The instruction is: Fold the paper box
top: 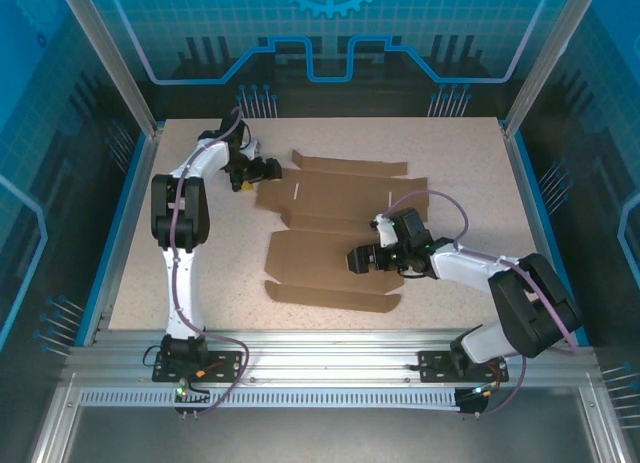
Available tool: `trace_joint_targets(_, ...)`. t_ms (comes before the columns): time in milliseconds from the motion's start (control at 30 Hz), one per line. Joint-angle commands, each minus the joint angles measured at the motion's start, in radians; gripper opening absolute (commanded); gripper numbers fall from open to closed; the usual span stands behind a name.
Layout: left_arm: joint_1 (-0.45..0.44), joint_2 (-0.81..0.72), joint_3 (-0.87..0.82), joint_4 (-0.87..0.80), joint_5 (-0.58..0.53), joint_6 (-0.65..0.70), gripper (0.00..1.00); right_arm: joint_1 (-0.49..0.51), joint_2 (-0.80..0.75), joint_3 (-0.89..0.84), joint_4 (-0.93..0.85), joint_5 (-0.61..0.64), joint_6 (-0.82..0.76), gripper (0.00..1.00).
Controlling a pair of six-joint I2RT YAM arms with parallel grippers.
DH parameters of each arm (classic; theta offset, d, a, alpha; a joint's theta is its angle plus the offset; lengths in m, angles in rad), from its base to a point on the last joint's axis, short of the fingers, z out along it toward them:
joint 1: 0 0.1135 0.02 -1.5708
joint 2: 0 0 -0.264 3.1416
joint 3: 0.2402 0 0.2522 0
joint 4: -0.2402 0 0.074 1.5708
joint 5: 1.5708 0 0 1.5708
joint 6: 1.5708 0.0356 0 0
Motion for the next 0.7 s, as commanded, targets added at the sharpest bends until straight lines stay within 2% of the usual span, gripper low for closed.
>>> trace_joint_targets(0, 0.004, 0.025, 0.041, -0.057, 0.064, 0.026, 0.91, -0.018, 0.020, 0.016, 0.038, -0.054, 0.016, 1.00)
trace_joint_targets(400, 0.003, 0.057, 0.088, -0.092, 0.129, 0.014, 0.90, -0.031, 0.042, 0.039, 0.037, -0.077, 0.024, 1.00)
trace_joint_targets(667, 0.004, 0.056, 0.090, -0.090, 0.117, -0.010, 0.89, -0.028, 0.062, 0.050, 0.082, -0.094, 0.057, 1.00)
